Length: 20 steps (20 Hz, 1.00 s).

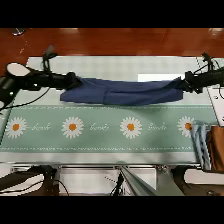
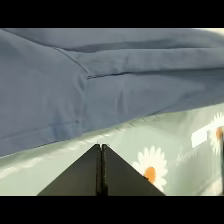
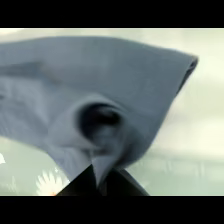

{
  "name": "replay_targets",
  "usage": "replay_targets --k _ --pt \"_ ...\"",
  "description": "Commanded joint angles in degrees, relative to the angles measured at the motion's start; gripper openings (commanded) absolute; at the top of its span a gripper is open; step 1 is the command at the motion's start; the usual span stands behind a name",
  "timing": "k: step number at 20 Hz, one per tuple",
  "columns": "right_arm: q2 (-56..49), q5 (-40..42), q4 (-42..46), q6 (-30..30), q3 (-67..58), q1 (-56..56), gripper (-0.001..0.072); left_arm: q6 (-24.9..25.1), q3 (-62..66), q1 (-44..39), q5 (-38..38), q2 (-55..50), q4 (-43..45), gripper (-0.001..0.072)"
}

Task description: Fold the shirts.

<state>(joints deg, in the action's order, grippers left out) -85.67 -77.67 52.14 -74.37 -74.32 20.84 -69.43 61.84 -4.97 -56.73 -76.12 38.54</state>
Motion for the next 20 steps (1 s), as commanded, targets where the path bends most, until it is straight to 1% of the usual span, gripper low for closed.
replay_targets --k 1,3,5,6,9,12,16,18,20 --pt "18.18 -0.59 3.45 0.02 12.46 0.48 0.002 -0.87 3.21 -9.75 2.78 -5.2 0.0 0.0016" --pt "28.61 -0.81 3.5 -1.99 18.56 0.48 0.002 -1.53 8.96 -15.78 3.43 -11.04 0.02 0.0016" --pt "37.09 -1.09 2.93 -4.59 21.9 0.48 0.002 -5.6 16.98 -21.9 3.37 -18.6 0.04 0.0015" --pt "40.44 -1.77 2.73 -5.73 22.62 0.48 0.002 -7.69 20.57 -24.65 3.28 -21.94 0.04 0.0015" --pt "46.47 -3.82 0.42 -7.56 22.67 0.48 0.002 -11.72 30.1 -32.54 3.1 -30.56 0.04 0.0015" --pt "48.78 -4.31 -2.71 -7.98 22.67 0.46 0.002 -16.06 35.04 -39.3 1.4 -36.15 -0.15 0.0016" --pt "48.81 -4.17 -3.78 -7.67 22.67 0.46 0.0021 -15.74 35.85 -47.1 0.33 -38.18 -2.14 0.0017" --pt "48.81 -4.04 -3.8 -7.63 22.67 0.46 0.0021 -15.76 36.06 -47.23 -0.04 -38.12 -3.23 0.0017" --pt "48.81 -4.22 -4.24 -7.65 22.67 0.46 0.0021 -15.72 37.13 -44.11 -2.6 -37.9 -6.62 0.0017"
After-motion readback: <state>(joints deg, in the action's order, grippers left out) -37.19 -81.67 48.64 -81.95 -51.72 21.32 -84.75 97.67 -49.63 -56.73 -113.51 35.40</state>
